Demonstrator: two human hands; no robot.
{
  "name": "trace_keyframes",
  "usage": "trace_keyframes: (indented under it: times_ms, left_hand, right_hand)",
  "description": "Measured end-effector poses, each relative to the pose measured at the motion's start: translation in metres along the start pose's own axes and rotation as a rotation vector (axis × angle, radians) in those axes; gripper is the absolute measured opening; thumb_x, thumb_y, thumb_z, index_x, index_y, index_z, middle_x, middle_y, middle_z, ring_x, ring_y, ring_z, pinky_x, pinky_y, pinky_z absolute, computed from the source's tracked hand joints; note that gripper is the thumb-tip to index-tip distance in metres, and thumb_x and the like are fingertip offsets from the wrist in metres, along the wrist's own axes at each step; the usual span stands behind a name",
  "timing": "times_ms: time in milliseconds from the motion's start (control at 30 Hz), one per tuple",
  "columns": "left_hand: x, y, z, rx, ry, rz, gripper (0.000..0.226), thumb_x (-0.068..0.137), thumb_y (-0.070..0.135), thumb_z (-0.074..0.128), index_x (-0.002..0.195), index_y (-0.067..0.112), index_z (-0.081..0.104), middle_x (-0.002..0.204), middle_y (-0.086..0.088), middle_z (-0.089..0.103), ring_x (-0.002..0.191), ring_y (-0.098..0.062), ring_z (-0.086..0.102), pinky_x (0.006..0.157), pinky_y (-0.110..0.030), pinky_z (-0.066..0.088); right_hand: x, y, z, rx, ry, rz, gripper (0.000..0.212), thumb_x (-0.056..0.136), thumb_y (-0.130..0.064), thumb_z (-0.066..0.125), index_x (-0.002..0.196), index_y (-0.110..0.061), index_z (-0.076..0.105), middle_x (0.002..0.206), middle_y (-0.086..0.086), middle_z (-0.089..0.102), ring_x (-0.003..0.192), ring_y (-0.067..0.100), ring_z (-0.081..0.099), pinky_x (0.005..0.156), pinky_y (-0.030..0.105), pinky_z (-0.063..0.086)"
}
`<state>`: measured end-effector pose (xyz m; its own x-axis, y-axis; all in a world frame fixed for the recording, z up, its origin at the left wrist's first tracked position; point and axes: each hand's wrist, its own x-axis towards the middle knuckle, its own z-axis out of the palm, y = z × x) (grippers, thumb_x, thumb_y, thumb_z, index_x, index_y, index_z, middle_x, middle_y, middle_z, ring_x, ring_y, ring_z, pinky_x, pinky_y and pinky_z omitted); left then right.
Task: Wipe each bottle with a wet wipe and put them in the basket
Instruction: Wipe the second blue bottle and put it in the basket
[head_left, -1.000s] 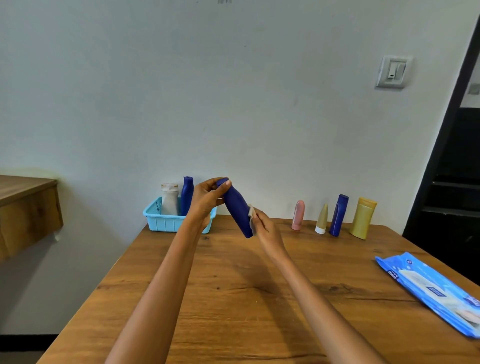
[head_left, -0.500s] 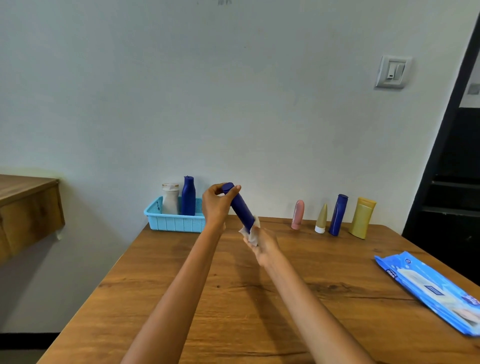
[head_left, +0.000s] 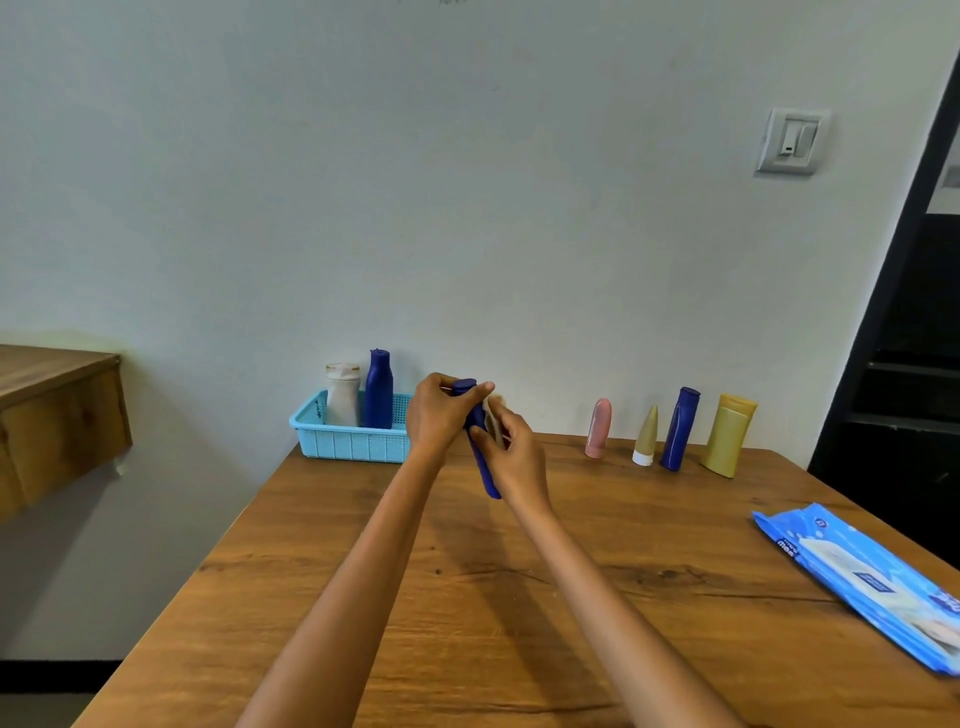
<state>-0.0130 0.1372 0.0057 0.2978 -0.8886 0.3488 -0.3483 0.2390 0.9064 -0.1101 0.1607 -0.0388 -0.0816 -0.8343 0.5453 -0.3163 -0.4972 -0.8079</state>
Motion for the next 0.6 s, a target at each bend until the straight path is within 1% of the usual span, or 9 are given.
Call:
trace_keyframes:
  times_ms: [67,167,200,267,367,433,500,533,600]
  left_hand:
    - [0.002,0.002,-0.003,-0.061,-0.078,-0.037,0.038,0.076,0.044,0.073,0.099,0.016,0.059,0.087,0.0,0.065,0.087,-0.018,0.065,0.077,-0.038,0.057]
    - [0.001,0.011,-0.013,-0.169,-0.317,-0.047,0.035,0.085,0.028,0.067,0.111,0.007,0.061,0.093,-0.006,0.066,0.088,-0.018,0.064,0.067,-0.023,0.056]
    - [0.002,0.013,-0.017,-0.165,-0.385,-0.034,0.033,0.087,0.023,0.065,0.114,0.004,0.06,0.096,-0.008,0.066,0.088,-0.017,0.064,0.065,-0.019,0.055]
    - [0.002,0.012,-0.021,-0.138,-0.45,-0.003,0.03,0.09,0.014,0.061,0.116,0.001,0.059,0.095,-0.008,0.065,0.086,-0.015,0.062,0.065,-0.016,0.054]
    - [0.003,0.007,-0.016,-0.142,-0.392,0.025,0.028,0.086,0.017,0.066,0.11,0.003,0.064,0.086,-0.002,0.067,0.082,-0.011,0.064,0.069,-0.016,0.053]
    - [0.004,0.004,-0.011,-0.177,-0.294,0.024,0.023,0.08,0.025,0.073,0.098,0.011,0.068,0.089,-0.003,0.07,0.088,-0.016,0.067,0.08,-0.027,0.055]
    - [0.006,0.005,-0.009,-0.169,-0.187,0.021,0.019,0.076,0.034,0.075,0.087,0.021,0.067,0.09,-0.004,0.072,0.089,-0.017,0.068,0.084,-0.033,0.054]
    - [0.007,0.007,-0.009,-0.16,-0.133,0.018,0.019,0.075,0.038,0.075,0.084,0.023,0.067,0.089,-0.003,0.072,0.088,-0.017,0.067,0.084,-0.034,0.054]
    - [0.011,0.008,-0.014,-0.171,-0.029,-0.012,0.029,0.073,0.044,0.075,0.086,0.019,0.068,0.087,-0.002,0.072,0.085,-0.017,0.067,0.082,-0.036,0.055]
  right_hand:
    - [0.002,0.0,0.003,-0.063,0.046,-0.074,0.045,0.09,-0.019,0.06,0.134,-0.017,0.048,0.121,0.0,0.061,0.108,0.008,0.056,0.087,0.018,0.048]
    - [0.005,0.002,0.0,0.0,0.09,-0.048,0.043,0.091,-0.022,0.059,0.133,-0.02,0.05,0.122,-0.003,0.062,0.107,0.008,0.058,0.088,0.025,0.051]
    - [0.006,0.004,-0.003,0.03,0.075,-0.029,0.044,0.092,-0.022,0.058,0.134,-0.02,0.049,0.125,-0.005,0.06,0.11,0.009,0.057,0.087,0.022,0.051]
    - [0.007,0.009,-0.007,0.039,0.039,-0.019,0.047,0.092,-0.02,0.058,0.137,-0.018,0.046,0.13,-0.008,0.055,0.114,0.005,0.052,0.083,0.009,0.046]
    - [0.006,0.008,-0.007,0.029,0.073,-0.066,0.045,0.092,-0.013,0.057,0.136,-0.016,0.046,0.13,-0.008,0.054,0.116,-0.001,0.047,0.084,0.002,0.039]
    - [0.006,0.003,-0.003,0.002,0.151,-0.124,0.043,0.093,-0.008,0.055,0.135,-0.015,0.048,0.13,-0.004,0.056,0.116,-0.002,0.046,0.089,0.001,0.036]
    - [0.005,-0.001,0.004,-0.047,0.208,-0.187,0.042,0.094,-0.006,0.052,0.135,-0.014,0.048,0.13,0.001,0.056,0.117,0.0,0.046,0.092,0.001,0.035]
    - [0.001,-0.003,0.009,-0.06,0.202,-0.218,0.043,0.095,-0.009,0.05,0.137,-0.014,0.046,0.131,0.002,0.055,0.118,0.002,0.047,0.093,0.003,0.037]
    - [-0.011,0.001,0.017,-0.094,0.12,-0.255,0.047,0.097,-0.02,0.047,0.143,-0.021,0.036,0.137,-0.003,0.048,0.121,0.004,0.046,0.094,0.013,0.043]
